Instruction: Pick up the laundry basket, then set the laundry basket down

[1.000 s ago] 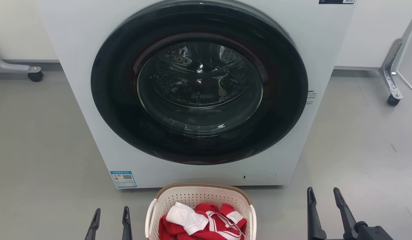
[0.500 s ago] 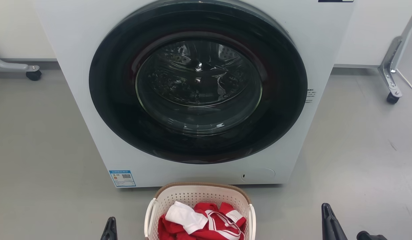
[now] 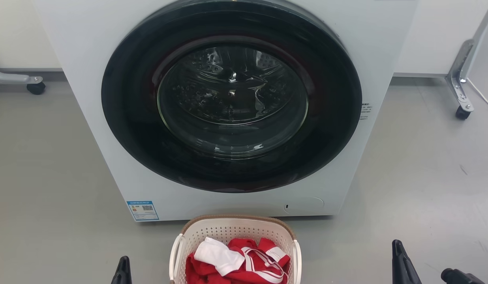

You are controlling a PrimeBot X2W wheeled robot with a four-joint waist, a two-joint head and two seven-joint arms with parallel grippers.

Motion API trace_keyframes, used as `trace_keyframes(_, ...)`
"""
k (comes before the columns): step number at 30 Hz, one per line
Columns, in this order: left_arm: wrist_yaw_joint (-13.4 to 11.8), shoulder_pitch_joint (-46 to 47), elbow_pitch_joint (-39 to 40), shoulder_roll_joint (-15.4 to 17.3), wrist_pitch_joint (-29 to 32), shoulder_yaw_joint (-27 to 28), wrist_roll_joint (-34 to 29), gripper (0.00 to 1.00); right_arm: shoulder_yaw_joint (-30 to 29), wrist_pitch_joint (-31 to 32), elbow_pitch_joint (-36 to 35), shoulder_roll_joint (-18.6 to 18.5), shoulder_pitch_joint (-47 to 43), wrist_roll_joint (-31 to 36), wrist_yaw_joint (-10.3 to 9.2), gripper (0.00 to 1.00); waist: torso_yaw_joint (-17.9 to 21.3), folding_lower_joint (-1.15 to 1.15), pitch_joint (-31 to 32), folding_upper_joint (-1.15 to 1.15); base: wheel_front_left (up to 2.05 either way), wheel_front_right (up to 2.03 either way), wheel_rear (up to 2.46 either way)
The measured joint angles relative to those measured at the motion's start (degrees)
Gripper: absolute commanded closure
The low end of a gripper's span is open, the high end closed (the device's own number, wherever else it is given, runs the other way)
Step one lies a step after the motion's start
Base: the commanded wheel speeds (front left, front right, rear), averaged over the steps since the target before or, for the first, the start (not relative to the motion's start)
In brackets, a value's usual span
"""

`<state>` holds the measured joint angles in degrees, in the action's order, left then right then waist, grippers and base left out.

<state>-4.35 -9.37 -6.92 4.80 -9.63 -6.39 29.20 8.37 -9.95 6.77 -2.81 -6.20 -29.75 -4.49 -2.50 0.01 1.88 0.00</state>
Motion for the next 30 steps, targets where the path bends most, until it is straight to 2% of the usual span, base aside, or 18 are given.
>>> trace_keyframes(30, 4.43, 4.92, -4.00, -1.09, 6.59, 4.53, 25.07, 1.00, -6.47, 6.93, 4.24, 0.15, 4.71, -24.98, 4.53, 1.00, 1.00, 0.00, -0.79, 0.00, 0.00, 0.00, 0.00)
